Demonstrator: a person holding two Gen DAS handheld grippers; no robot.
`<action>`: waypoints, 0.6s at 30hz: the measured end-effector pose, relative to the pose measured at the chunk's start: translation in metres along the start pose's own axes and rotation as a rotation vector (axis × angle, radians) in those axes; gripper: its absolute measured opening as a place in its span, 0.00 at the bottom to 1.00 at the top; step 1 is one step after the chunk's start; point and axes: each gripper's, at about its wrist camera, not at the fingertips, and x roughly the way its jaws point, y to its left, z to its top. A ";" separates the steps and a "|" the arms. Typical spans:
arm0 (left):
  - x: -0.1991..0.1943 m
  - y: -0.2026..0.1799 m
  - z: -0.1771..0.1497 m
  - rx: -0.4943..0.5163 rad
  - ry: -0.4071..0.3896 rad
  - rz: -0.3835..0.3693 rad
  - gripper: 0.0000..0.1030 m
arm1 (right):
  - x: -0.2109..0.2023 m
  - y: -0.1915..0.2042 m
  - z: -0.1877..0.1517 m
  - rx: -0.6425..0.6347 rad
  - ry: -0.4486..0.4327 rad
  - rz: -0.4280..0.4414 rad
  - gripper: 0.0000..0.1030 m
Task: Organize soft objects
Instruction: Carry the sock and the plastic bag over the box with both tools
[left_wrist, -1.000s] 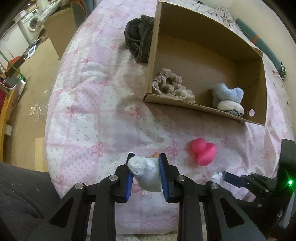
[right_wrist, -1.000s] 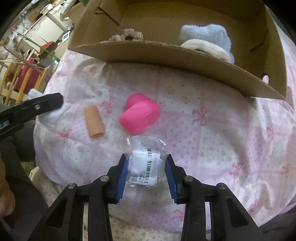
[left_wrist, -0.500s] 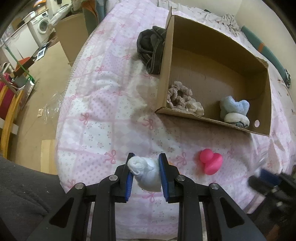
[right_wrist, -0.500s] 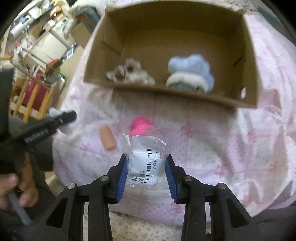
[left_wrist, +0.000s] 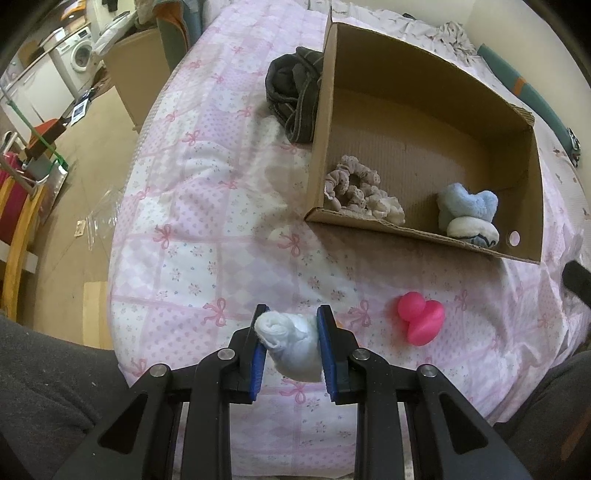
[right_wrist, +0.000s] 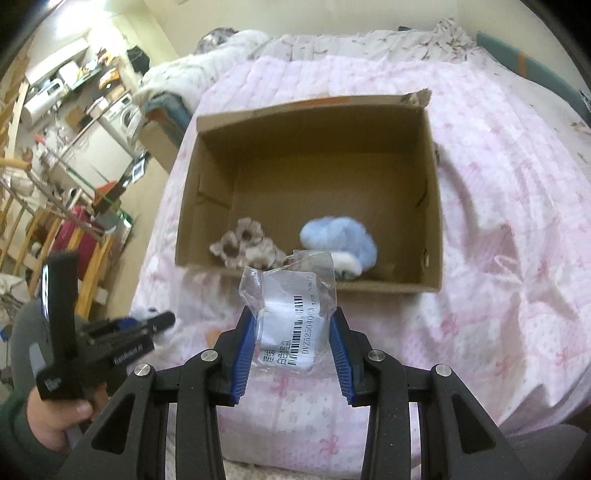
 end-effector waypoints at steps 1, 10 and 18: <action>0.000 0.000 0.000 -0.001 0.001 -0.001 0.23 | 0.000 -0.002 0.002 0.002 0.001 0.003 0.39; -0.026 -0.005 0.027 -0.007 -0.077 -0.045 0.23 | 0.000 -0.023 0.020 0.056 -0.034 0.021 0.39; -0.045 -0.028 0.090 0.030 -0.164 -0.073 0.23 | 0.015 -0.036 0.046 0.069 -0.036 -0.009 0.39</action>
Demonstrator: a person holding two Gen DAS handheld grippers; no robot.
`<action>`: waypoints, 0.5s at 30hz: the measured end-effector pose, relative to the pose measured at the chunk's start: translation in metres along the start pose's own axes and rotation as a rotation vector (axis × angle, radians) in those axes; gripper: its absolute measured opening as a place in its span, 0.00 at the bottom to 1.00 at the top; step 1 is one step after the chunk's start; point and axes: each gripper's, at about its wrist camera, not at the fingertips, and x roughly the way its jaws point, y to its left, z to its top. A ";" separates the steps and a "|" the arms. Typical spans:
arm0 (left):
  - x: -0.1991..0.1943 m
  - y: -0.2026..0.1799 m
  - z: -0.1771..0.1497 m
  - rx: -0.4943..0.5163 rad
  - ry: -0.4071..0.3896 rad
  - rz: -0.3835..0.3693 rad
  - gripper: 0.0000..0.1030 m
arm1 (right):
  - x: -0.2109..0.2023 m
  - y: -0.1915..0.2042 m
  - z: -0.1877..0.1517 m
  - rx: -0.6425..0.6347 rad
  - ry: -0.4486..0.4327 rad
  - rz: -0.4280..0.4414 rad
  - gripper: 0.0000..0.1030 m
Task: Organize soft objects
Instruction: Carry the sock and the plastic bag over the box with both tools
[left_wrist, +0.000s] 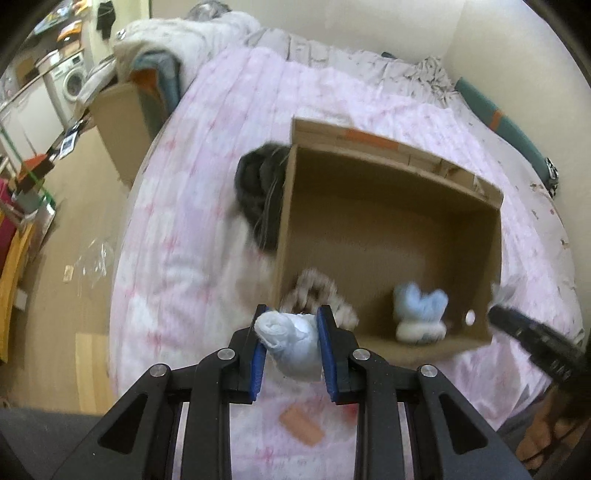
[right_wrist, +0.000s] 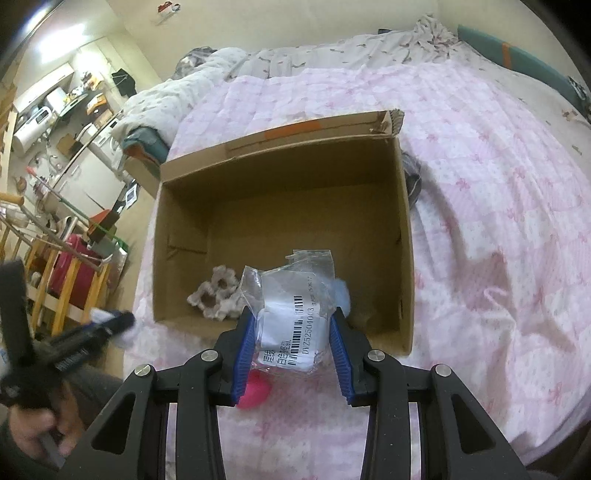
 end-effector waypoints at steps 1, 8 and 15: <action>0.000 0.000 0.004 0.001 -0.005 -0.003 0.23 | 0.003 -0.002 0.003 0.005 0.001 -0.004 0.39; 0.028 -0.013 0.020 0.047 -0.019 -0.013 0.23 | 0.024 -0.022 0.009 0.051 -0.008 -0.049 0.39; 0.063 -0.019 0.011 0.059 0.013 -0.035 0.23 | 0.041 -0.030 0.008 0.084 0.029 -0.059 0.39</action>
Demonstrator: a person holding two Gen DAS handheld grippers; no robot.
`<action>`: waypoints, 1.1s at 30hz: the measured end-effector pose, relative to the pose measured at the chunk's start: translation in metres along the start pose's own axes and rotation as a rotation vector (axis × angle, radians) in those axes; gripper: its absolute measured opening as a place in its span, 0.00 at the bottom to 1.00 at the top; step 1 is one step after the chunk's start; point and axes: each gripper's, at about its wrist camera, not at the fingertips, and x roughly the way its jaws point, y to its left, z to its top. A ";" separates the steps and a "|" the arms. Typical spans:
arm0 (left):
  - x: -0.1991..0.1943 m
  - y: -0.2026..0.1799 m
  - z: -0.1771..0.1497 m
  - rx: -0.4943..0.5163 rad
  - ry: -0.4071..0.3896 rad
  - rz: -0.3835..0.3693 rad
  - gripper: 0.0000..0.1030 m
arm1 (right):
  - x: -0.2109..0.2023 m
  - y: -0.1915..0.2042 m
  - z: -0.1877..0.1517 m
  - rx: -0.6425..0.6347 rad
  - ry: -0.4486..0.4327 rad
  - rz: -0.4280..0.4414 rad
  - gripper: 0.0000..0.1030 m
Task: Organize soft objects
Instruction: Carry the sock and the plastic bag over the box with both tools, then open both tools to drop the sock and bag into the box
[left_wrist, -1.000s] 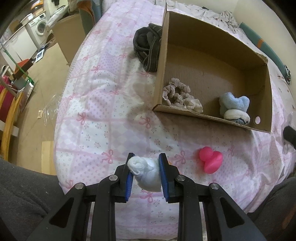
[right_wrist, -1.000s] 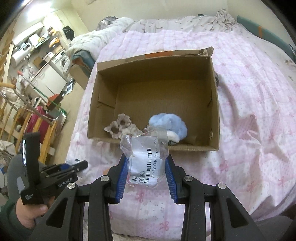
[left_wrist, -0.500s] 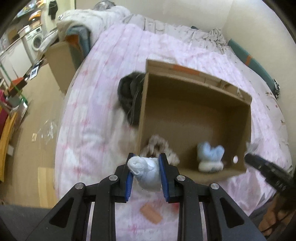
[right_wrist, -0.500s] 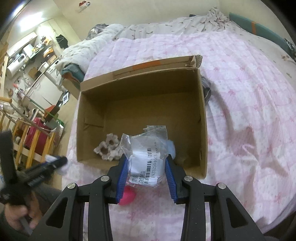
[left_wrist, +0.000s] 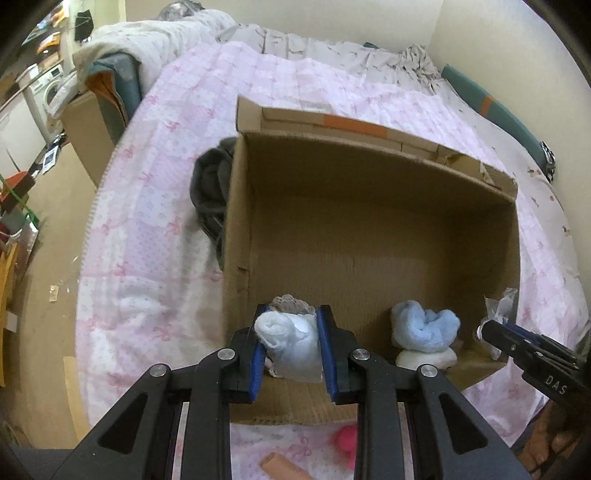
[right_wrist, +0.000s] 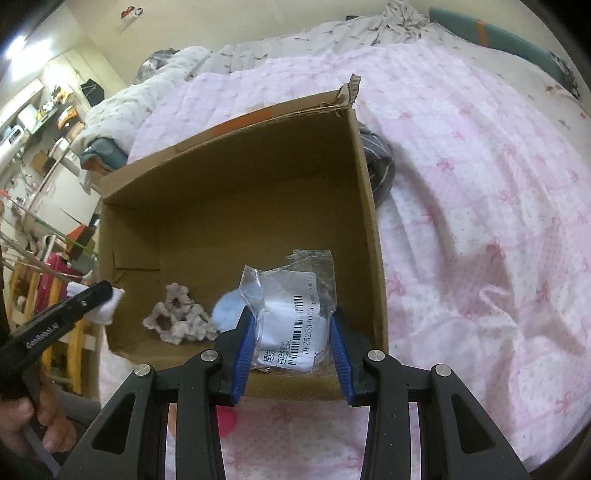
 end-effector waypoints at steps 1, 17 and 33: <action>0.004 0.000 -0.002 0.003 0.002 -0.003 0.23 | 0.003 0.000 -0.001 0.003 0.008 -0.004 0.39; 0.012 0.001 -0.002 -0.012 0.001 -0.008 0.23 | 0.013 -0.001 0.001 -0.003 0.001 -0.059 0.39; 0.009 0.002 0.001 -0.008 -0.016 -0.001 0.24 | 0.013 0.002 -0.002 -0.009 0.010 -0.052 0.41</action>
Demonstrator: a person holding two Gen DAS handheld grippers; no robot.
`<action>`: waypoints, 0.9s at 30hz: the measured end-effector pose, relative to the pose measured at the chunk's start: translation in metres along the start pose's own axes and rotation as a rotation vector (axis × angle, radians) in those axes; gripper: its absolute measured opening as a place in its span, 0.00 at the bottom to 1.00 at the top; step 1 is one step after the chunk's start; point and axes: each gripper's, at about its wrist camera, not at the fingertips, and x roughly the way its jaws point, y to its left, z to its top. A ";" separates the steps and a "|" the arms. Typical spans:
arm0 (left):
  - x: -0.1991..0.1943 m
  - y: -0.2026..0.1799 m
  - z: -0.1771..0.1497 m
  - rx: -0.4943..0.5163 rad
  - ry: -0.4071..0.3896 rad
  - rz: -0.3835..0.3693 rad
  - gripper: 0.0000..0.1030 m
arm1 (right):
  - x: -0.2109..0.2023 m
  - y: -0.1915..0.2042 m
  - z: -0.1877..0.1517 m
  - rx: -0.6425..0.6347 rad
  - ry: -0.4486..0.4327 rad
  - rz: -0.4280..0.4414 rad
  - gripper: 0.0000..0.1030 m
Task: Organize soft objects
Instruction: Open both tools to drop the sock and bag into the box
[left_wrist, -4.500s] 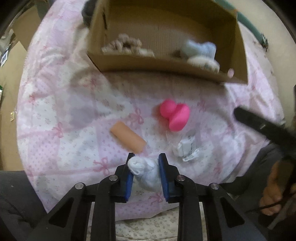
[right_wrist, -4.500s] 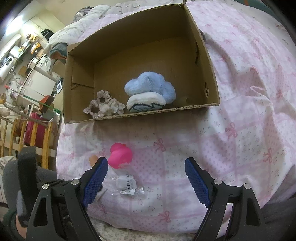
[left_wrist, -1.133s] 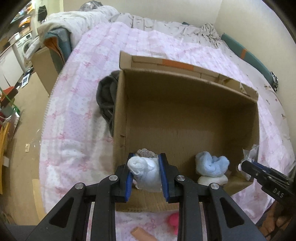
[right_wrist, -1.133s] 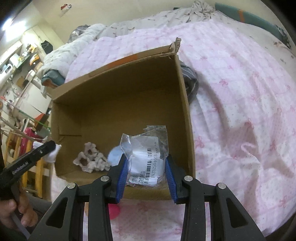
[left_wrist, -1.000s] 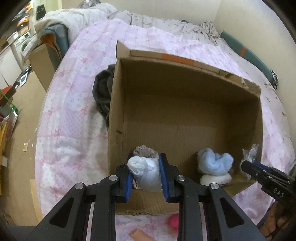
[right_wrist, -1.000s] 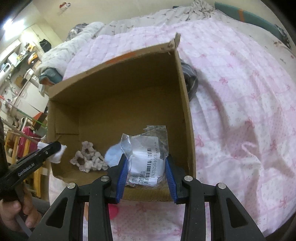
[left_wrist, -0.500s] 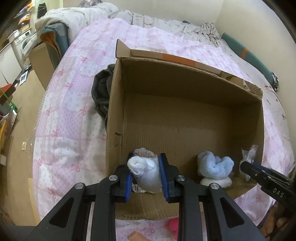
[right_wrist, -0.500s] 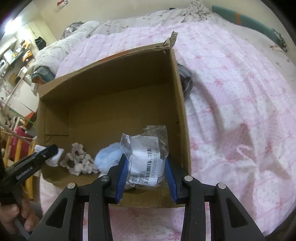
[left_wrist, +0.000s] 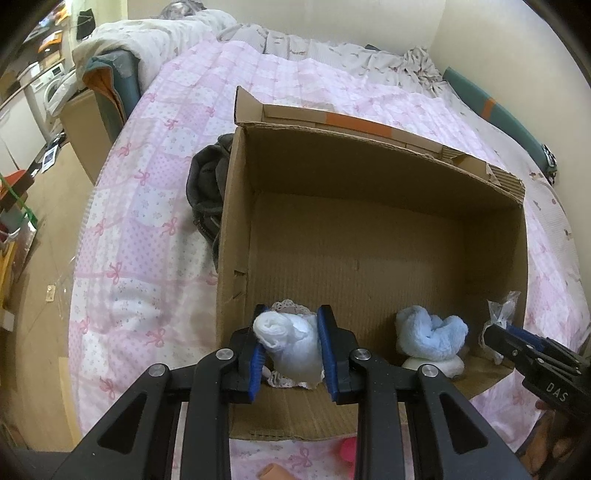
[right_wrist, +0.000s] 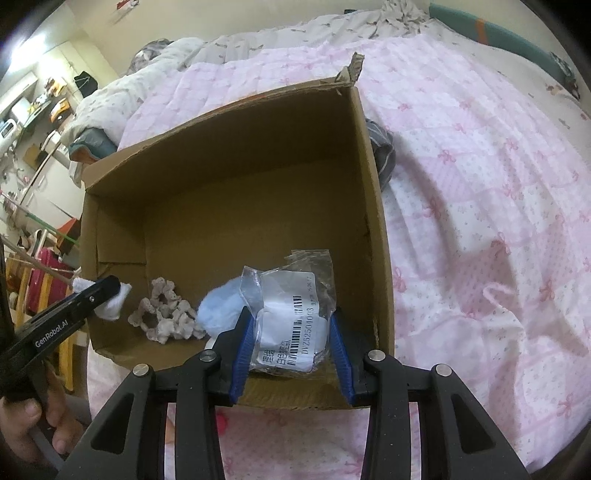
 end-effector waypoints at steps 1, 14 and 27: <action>-0.001 0.000 0.000 0.000 -0.003 0.004 0.24 | -0.001 0.001 0.000 -0.004 -0.003 -0.006 0.44; -0.011 -0.009 0.003 0.027 -0.036 -0.015 0.66 | -0.011 0.005 0.001 -0.017 -0.059 0.042 0.97; -0.033 -0.006 -0.001 0.036 -0.069 -0.008 0.66 | -0.013 0.012 -0.002 -0.029 -0.053 0.063 0.97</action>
